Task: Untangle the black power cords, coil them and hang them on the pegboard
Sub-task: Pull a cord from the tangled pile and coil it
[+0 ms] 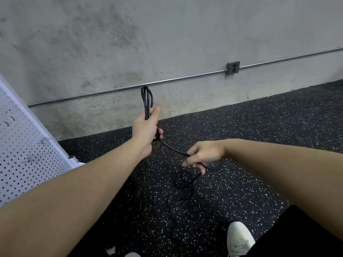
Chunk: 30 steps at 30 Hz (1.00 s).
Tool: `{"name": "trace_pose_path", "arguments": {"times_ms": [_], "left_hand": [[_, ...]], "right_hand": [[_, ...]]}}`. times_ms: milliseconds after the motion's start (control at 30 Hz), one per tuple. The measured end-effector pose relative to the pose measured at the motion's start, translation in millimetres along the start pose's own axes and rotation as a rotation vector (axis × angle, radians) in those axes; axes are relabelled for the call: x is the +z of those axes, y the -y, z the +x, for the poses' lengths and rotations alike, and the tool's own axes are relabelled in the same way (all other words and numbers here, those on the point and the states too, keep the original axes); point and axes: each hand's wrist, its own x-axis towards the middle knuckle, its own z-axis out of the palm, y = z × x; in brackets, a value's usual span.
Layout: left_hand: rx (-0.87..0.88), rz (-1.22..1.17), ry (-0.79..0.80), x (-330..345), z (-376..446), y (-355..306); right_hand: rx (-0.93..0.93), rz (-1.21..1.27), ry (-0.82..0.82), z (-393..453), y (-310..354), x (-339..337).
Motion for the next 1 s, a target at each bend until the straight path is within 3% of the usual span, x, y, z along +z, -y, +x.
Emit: {"name": "trace_pose_path", "arguments": {"times_ms": [67,233,467,533,700,867,1000], "left_hand": [[-0.035,0.132,-0.001,-9,3,3],[-0.155,0.37,0.223,-19,-3,9],[-0.197,0.612,0.652,-4,-12,12],[-0.203,0.609,0.685,0,-14,12],[-0.252,0.525,0.654,-8,-12,20],[-0.323,0.394,0.692,-9,-15,13],[-0.344,0.449,0.799,-8,-22,9]], "right_hand": [[-0.008,0.031,-0.045,-5,-10,-7],[-0.229,-0.22,-0.437,-18,-5,-20],[-0.052,-0.479,-0.885,-23,22,-24],[-0.077,-0.43,-0.872,-21,24,-25],[-0.317,-0.008,-0.61,-24,12,-40],[-0.328,0.006,-0.626,-27,5,-46],[-0.094,-0.285,-0.761,-34,6,-47]]}}
